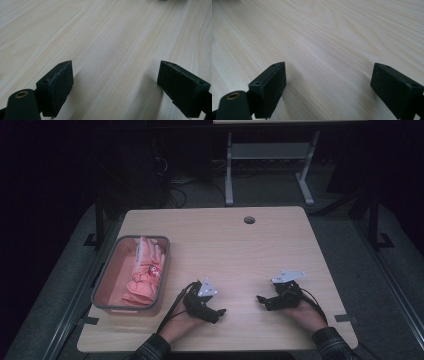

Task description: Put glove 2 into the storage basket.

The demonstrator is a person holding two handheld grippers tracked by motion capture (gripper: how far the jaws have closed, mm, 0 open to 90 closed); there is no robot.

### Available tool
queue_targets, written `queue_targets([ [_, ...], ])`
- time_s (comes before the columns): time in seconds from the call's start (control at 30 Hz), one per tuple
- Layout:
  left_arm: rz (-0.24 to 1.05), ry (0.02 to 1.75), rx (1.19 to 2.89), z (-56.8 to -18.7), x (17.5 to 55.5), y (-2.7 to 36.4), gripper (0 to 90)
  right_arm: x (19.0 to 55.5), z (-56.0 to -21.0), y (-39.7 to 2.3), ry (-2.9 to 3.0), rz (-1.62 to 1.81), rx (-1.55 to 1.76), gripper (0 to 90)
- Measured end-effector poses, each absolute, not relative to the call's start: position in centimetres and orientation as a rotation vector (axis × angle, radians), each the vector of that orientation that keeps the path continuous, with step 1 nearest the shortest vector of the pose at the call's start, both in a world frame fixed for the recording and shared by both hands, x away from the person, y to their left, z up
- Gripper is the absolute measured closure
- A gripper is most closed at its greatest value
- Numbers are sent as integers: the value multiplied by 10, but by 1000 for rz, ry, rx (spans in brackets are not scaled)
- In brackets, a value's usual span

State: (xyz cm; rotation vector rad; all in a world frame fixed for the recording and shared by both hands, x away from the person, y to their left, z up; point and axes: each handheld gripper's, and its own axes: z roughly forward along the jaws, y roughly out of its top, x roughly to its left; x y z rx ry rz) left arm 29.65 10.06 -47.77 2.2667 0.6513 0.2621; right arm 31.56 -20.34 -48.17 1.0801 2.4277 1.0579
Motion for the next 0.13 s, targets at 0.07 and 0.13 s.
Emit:
queue_targets([
  [0.07,263,646,2260,-478,296,101,127,316,-482,-203,2427,1059,1080,123],
  [0.13,263,646,2260,-478,296,101,127,316,-482,-203,2427,1059,1080,123],
])
